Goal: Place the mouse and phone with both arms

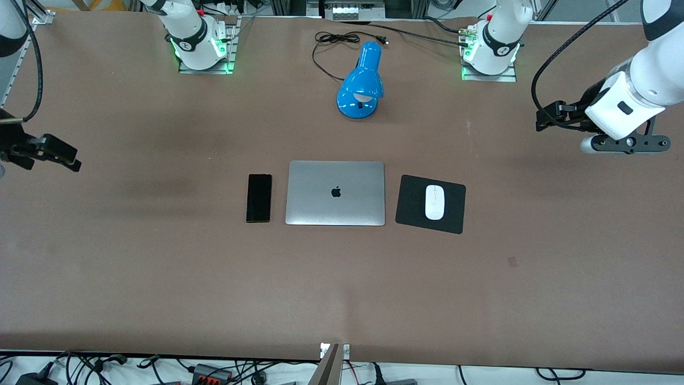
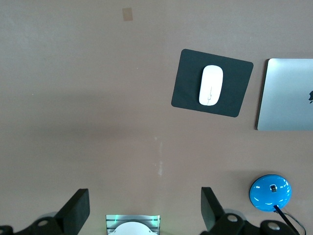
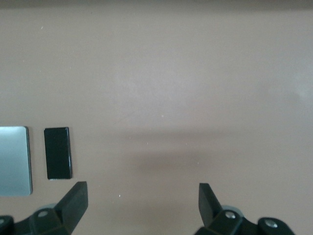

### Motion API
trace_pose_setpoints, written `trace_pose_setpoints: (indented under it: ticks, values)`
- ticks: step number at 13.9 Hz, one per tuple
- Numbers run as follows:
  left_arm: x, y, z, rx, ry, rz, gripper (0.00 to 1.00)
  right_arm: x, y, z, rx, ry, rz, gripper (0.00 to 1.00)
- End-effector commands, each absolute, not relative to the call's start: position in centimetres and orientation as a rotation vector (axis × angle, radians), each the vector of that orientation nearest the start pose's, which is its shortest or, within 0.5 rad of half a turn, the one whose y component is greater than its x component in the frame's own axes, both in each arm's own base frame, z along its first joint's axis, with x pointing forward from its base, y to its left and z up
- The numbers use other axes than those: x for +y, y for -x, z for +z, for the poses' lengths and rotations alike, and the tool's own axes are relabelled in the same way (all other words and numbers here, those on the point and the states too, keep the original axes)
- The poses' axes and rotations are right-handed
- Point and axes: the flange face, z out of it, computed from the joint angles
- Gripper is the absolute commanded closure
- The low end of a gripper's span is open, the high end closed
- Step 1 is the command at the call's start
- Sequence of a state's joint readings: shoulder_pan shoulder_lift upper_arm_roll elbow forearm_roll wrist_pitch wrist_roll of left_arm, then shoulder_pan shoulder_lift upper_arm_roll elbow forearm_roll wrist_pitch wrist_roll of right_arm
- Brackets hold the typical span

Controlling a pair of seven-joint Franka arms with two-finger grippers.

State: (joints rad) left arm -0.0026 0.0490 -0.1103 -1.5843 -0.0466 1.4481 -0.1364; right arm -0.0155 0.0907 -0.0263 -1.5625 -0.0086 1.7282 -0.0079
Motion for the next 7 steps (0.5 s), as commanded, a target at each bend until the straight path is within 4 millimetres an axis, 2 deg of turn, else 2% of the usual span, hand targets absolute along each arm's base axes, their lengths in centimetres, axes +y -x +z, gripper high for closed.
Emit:
trace_pose_setpoints:
  ticks: [1, 3, 7]
  values:
    - [-6.71, -54.88, 59.00, -0.011, 3.183, 0.306, 0.00, -2.35, -56.23, 58.94, 0.029, 3.151, -0.130, 0.00]
    - [-6.70, -54.85, 58.92, -0.011, 3.182, 0.310, 0.00, -2.67, -55.75, 58.53, 0.032, 3.150, -0.094, 0.00]
    - [-6.70, -54.85, 58.92, -0.008, 3.182, 0.310, 0.00, -3.12, -56.52, 59.05, 0.034, 3.132, -0.126, 0.00]
